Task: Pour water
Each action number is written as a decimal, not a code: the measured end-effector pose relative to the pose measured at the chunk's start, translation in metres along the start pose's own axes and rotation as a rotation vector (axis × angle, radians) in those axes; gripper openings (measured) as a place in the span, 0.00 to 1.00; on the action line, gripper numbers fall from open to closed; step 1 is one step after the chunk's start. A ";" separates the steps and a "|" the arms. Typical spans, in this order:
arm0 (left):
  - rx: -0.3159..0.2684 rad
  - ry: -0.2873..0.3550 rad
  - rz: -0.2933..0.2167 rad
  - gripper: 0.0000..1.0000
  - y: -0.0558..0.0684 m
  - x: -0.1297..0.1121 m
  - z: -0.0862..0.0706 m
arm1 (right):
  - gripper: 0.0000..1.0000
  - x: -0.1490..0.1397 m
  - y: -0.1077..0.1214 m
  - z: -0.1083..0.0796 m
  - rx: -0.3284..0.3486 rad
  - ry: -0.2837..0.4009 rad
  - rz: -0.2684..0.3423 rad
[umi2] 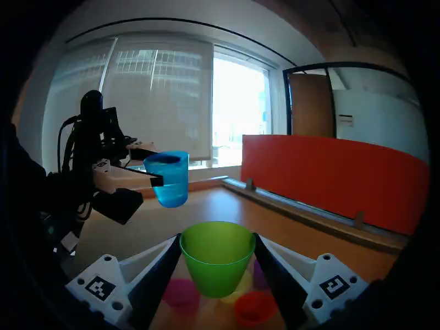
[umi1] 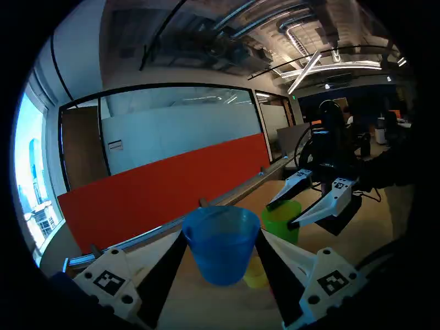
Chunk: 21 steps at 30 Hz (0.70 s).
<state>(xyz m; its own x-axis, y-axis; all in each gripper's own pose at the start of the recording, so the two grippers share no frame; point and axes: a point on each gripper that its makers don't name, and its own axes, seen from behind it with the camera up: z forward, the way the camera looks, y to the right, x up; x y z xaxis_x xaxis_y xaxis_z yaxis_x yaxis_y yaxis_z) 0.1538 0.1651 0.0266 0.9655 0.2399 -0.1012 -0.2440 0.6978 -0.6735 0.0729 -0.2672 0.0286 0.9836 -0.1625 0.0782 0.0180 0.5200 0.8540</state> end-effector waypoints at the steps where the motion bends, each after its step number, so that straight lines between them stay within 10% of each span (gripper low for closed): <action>1: 0.000 0.000 0.003 0.85 0.000 0.001 0.000 | 0.94 -0.001 -0.001 0.001 0.004 -0.003 0.000; 21: 0.011 -0.001 0.038 0.85 -0.005 0.003 0.001 | 0.94 -0.021 -0.024 0.014 0.069 -0.034 0.004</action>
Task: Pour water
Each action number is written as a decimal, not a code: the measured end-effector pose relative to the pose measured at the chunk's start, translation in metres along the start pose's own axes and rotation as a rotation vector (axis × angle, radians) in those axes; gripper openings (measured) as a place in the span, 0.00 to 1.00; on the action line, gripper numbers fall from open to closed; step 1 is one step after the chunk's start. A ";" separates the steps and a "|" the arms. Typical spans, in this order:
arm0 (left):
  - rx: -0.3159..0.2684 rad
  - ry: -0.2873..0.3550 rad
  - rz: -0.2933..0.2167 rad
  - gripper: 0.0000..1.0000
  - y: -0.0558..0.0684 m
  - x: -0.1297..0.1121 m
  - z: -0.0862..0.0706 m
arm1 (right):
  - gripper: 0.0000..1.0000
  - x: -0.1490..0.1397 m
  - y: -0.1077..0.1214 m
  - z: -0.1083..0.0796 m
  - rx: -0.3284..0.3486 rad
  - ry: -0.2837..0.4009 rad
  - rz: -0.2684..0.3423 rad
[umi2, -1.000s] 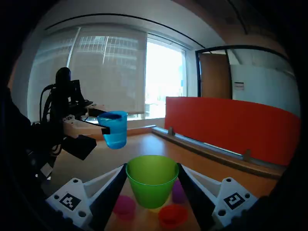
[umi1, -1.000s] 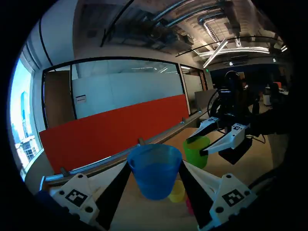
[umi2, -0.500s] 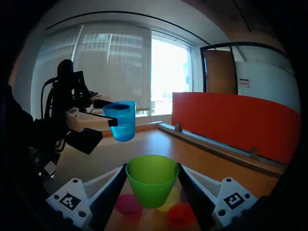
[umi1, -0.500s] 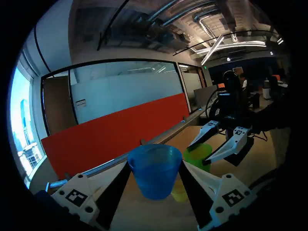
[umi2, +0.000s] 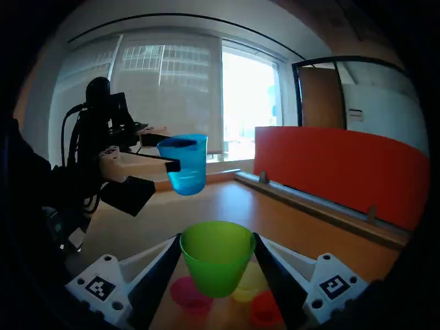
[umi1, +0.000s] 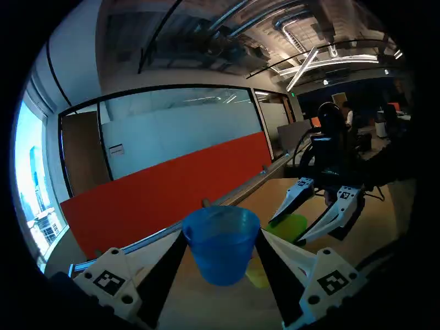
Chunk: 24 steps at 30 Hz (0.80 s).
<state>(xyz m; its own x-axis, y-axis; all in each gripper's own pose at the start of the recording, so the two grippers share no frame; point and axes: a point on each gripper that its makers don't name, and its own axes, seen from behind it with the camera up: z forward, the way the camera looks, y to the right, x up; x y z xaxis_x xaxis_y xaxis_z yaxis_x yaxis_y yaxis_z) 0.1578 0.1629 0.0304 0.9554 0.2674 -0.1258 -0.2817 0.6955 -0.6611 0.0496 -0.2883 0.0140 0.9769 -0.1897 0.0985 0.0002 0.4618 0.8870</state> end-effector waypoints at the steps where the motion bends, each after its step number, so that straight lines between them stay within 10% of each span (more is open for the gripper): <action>1: 0.000 0.000 0.002 0.85 0.000 0.000 0.000 | 0.94 -0.001 -0.001 0.001 0.003 -0.001 0.000; 24: 0.022 -0.014 0.144 0.85 0.003 0.004 0.007 | 0.94 -0.011 -0.024 0.016 0.069 -0.025 0.001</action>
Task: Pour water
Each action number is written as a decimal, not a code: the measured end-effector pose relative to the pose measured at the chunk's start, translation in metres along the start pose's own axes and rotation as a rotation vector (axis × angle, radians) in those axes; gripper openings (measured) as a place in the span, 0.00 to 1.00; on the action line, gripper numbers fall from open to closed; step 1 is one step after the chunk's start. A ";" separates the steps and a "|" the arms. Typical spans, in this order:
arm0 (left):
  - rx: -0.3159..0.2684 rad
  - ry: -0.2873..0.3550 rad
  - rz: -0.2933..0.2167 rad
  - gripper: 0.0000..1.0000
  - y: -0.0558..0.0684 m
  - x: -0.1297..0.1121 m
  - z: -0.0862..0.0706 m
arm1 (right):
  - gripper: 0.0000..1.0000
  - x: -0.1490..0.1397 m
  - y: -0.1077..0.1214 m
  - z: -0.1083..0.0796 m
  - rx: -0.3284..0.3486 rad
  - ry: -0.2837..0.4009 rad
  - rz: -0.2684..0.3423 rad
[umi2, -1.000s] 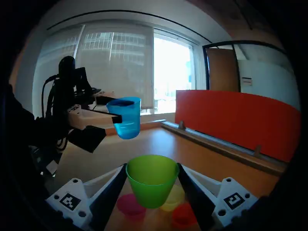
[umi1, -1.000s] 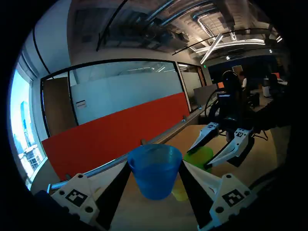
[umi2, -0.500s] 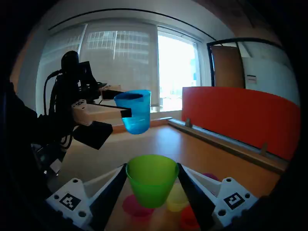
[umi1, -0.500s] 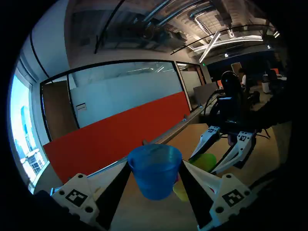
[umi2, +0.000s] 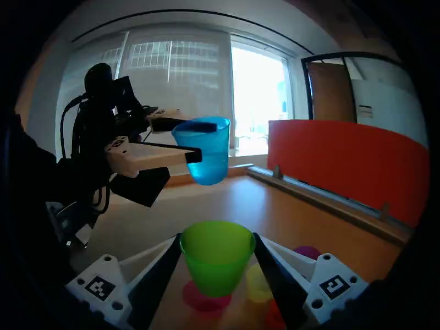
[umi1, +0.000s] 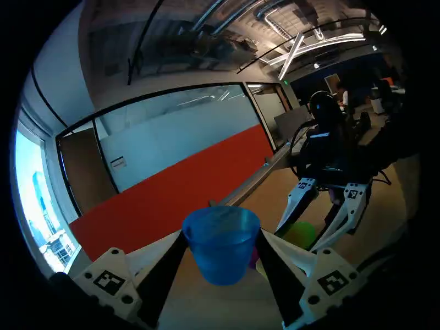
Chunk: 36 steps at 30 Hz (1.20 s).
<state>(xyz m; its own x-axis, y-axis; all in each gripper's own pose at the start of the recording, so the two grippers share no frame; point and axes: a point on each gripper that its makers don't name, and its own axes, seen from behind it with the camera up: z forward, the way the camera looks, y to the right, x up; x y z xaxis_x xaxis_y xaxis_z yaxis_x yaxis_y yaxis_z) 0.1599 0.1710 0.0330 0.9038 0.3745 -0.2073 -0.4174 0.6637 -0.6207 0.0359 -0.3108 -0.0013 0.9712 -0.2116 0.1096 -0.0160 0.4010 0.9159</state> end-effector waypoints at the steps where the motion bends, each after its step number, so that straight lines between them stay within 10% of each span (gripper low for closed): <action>1: 0.001 -0.001 0.006 0.85 0.000 0.000 0.000 | 0.94 0.000 -0.001 0.000 0.002 0.000 0.001; 36: 0.002 -0.014 0.161 0.85 0.003 0.008 -0.002 | 0.94 -0.004 -0.019 0.012 0.056 -0.007 0.000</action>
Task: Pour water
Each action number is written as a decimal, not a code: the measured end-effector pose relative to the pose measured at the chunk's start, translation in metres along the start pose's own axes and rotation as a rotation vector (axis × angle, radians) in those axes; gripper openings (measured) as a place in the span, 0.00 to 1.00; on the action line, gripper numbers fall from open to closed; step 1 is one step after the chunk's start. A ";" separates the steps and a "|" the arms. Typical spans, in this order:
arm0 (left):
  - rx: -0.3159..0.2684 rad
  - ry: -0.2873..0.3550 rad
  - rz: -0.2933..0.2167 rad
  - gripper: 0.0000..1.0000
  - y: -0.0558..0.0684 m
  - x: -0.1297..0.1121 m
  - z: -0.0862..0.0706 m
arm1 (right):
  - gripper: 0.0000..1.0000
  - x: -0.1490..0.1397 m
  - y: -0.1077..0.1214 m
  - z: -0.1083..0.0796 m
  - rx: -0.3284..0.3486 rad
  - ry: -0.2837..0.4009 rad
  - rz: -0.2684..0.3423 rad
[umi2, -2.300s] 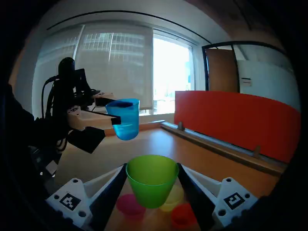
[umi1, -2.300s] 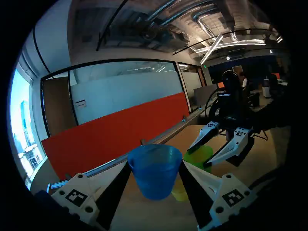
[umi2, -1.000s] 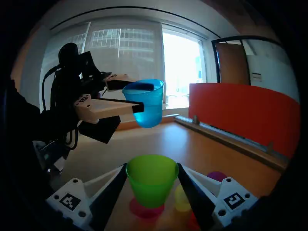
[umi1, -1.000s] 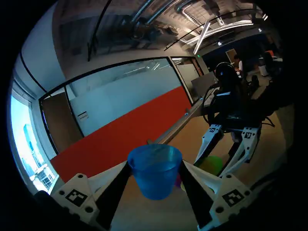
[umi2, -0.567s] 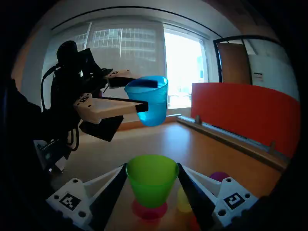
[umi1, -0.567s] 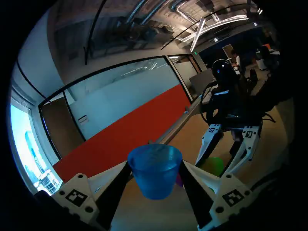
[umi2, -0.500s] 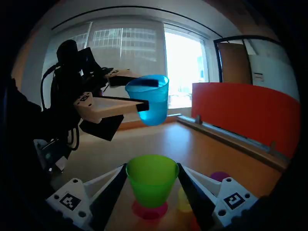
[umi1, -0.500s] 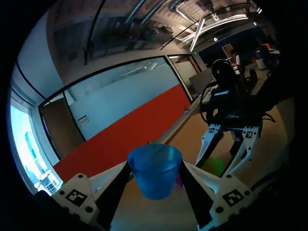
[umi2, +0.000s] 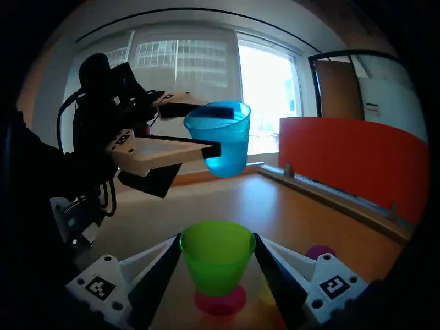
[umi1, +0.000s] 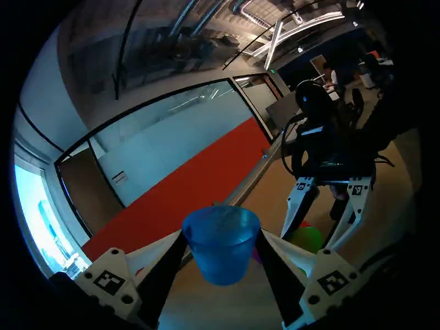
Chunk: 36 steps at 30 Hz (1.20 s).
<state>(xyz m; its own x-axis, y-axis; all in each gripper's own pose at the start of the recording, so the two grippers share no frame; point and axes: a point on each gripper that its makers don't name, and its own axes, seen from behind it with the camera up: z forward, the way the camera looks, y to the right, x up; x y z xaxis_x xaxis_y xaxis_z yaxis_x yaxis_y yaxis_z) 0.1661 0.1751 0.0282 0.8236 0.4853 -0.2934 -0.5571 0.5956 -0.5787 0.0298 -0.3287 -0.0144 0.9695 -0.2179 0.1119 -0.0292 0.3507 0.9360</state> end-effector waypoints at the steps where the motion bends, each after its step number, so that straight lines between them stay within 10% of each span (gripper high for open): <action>1: 0.001 -0.001 0.005 0.85 0.000 0.000 0.000 | 0.94 0.000 0.000 0.000 0.001 0.000 0.000; 36: 0.025 -0.011 0.141 0.85 0.001 0.006 -0.002 | 0.94 -0.002 -0.010 0.006 0.025 0.011 0.010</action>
<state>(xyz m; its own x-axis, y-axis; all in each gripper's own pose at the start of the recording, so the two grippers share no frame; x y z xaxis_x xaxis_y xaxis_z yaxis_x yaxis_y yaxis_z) 0.1710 0.1770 0.0244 0.7362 0.5718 -0.3621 -0.6695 0.5367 -0.5136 0.0272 -0.3371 -0.0221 0.9718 -0.2044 0.1180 -0.0450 0.3304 0.9428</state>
